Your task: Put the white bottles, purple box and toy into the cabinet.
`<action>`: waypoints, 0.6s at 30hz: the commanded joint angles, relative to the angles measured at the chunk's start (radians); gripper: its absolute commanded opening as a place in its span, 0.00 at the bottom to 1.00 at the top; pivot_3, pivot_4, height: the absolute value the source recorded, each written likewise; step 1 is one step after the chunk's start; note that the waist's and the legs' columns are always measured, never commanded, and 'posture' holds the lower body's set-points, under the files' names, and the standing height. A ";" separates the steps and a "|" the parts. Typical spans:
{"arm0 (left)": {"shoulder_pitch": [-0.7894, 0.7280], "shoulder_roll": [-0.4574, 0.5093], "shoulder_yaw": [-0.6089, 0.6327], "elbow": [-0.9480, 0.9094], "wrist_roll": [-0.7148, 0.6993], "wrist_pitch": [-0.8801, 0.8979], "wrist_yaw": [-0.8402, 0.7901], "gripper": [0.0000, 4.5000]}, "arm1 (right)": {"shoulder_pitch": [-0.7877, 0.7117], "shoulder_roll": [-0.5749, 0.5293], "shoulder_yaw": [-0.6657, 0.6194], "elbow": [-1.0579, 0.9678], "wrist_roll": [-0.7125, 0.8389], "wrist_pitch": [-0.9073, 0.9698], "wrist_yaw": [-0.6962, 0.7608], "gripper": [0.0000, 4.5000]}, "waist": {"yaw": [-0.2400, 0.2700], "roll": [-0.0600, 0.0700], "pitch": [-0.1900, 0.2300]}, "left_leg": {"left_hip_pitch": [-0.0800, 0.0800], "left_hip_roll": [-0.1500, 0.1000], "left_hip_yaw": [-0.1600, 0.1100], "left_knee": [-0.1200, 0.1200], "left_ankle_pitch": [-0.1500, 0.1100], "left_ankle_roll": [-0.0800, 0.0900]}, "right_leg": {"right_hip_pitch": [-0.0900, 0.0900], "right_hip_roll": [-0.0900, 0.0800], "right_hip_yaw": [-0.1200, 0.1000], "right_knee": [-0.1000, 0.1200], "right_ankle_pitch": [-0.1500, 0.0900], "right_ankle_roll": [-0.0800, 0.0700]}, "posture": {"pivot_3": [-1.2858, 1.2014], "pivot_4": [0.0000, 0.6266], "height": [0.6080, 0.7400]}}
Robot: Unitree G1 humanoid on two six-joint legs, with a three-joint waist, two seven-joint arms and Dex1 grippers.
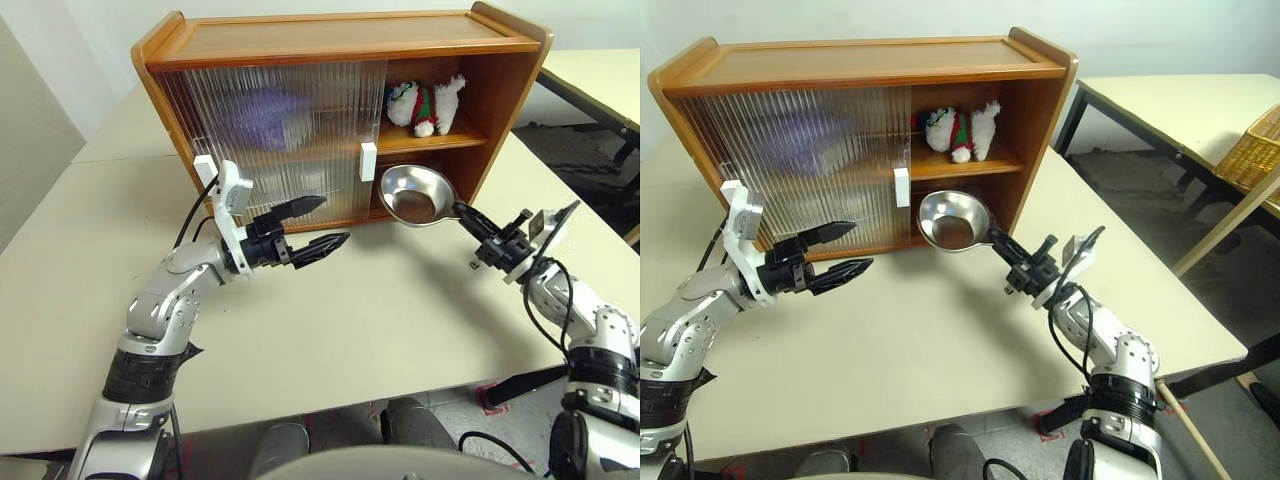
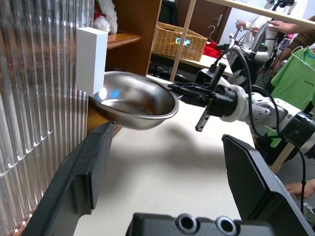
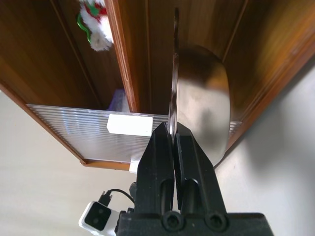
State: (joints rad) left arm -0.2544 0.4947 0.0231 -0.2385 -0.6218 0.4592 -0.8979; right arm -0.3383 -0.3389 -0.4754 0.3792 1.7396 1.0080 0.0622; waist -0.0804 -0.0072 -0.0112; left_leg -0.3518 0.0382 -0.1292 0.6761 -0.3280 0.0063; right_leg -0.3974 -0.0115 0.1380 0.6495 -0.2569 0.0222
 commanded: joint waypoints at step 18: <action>0.021 0.017 0.013 -0.047 -0.007 0.021 0.023 1.00 | -0.272 0.002 -0.048 0.436 -0.441 -0.126 0.337 0.01 | 0.015 0.000 0.000 | 0.002 0.000 0.000 0.000 0.000 0.000 | 0.001 0.000 0.000 0.001 0.003 -0.006 | 0.47 0.00 1.00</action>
State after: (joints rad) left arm -0.2395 0.5029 0.0272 -0.2705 -0.6243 0.4712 -0.8769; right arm -0.5859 -0.3302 -0.5033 0.7859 1.3324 0.8966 0.3697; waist -0.0653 -0.0069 -0.0114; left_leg -0.3503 0.0382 -0.1291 0.6764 -0.3275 0.0058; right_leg -0.3968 -0.0113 0.1380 0.6505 -0.2535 0.0164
